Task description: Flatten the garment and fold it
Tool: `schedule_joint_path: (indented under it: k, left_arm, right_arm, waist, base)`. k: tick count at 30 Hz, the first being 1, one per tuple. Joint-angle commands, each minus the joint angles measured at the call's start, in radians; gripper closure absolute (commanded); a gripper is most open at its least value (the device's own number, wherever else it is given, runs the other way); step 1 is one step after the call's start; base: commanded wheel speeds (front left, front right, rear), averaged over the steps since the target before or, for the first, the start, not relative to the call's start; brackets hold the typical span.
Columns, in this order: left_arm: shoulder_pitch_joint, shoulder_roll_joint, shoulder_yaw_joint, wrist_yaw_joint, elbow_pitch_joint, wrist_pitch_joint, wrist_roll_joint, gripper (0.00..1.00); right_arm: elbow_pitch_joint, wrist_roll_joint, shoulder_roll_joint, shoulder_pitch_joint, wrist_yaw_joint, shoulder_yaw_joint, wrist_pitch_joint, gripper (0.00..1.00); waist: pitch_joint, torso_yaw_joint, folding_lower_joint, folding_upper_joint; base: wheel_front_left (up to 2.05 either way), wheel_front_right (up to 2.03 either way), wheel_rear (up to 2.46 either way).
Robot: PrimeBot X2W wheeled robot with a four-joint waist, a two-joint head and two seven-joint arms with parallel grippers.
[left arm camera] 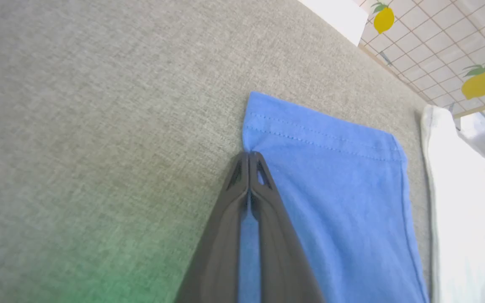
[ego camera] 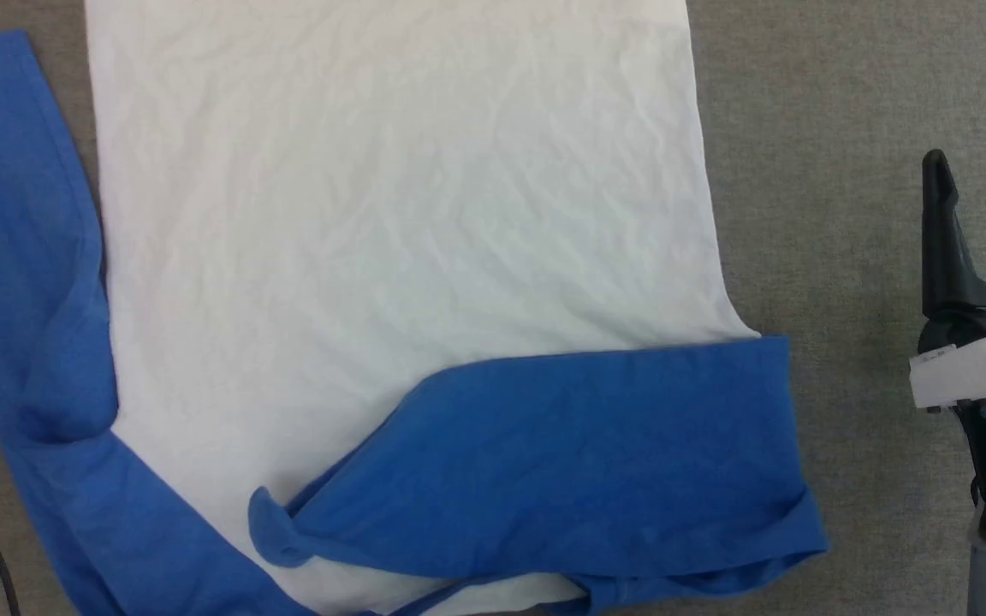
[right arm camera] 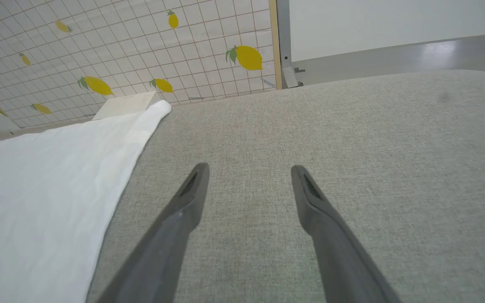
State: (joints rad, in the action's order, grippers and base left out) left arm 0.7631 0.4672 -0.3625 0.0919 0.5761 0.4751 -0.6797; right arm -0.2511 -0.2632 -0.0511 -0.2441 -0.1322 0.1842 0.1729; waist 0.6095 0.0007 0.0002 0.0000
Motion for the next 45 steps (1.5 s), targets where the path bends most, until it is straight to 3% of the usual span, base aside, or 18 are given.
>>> schedule_joint_path:
  k: [1, 5, 10, 19, 25, 30, 31, 35, 41, 45]
  left_arm:
    - [-0.027, -0.012, -0.031, 0.002, 0.023, -0.038, -0.025, 1.00]
    - [-0.044, 0.005, -0.128, 0.006, 0.040, -0.151, -0.073, 1.00]
    - [-0.122, 0.048, -0.202, 0.005, 0.067, -0.215, -0.085, 1.00]
    - [-0.282, 0.067, -0.285, 0.000, 0.073, -0.242, -0.103, 1.00]
    - [-0.357, 0.038, -0.262, 0.019, -0.044, -0.234, -0.107, 1.00]
    - [-0.368, -0.033, -0.147, 0.031, -0.289, -0.171, -0.123, 1.00]
    - [-0.364, -0.104, -0.040, 0.028, -0.460, -0.112, -0.118, 1.00]
    - [-0.349, -0.202, 0.113, 0.014, -0.606, -0.055, -0.096, 1.00]
    - [-0.340, -0.344, 0.352, -0.005, -0.682, -0.011, -0.022, 1.00]
    - [-0.322, -0.387, 0.501, 0.004, -0.634, 0.001, 0.009, 1.00]
  right_arm:
    - [0.007, 0.004, 0.001, 0.003, 0.002, 0.006, -0.002, 0.00]
    - [0.023, 0.000, 0.001, 0.023, 0.002, 0.019, -0.004, 0.00]
    - [0.047, -0.012, 0.001, 0.052, 0.002, 0.023, 0.000, 0.00]
    - [0.082, -0.037, 0.001, 0.097, 0.002, 0.037, -0.006, 0.00]
    - [0.106, -0.054, 0.001, 0.129, 0.002, 0.040, -0.012, 0.00]
    - [0.118, -0.061, 0.001, 0.147, 0.002, 0.036, -0.014, 0.00]
    - [0.121, -0.064, 0.001, 0.153, 0.002, 0.032, -0.013, 0.00]
    - [0.125, -0.073, 0.001, 0.156, 0.002, 0.016, -0.015, 0.00]
    - [0.138, -0.087, 0.001, 0.154, 0.002, 0.005, -0.028, 0.00]
    - [0.147, -0.096, 0.001, 0.152, 0.002, -0.004, -0.039, 0.00]
  waist:
    - [-0.050, 0.031, -0.0002, 0.0000]
    - [-0.115, 0.062, -0.0002, 0.0000]
    - [-0.200, 0.092, -0.0002, 0.0000]
    - [-0.313, 0.131, -0.0002, 0.0000]
    - [-0.377, 0.150, -0.0002, 0.0000]
    - [-0.418, 0.161, -0.0002, 0.0000]
    - [-0.434, 0.161, -0.0002, 0.0000]
    - [-0.445, 0.142, -0.0002, 0.0000]
    - [-0.433, 0.088, -0.0002, 0.0000]
    - [-0.417, 0.042, -0.0002, 0.0000]
  base:
    - [0.00, 0.00, 0.00]
    - [0.00, 0.00, 0.00]
    - [0.00, 0.00, 0.00]
    - [0.00, 0.00, 0.00]
    - [0.00, 0.00, 0.00]
    - [0.00, 0.00, 0.00]
    - [0.00, 0.00, 0.00]
    - [0.00, 0.00, 0.00]
    - [0.00, 0.00, 0.00]
    - [0.00, 0.00, 0.00]
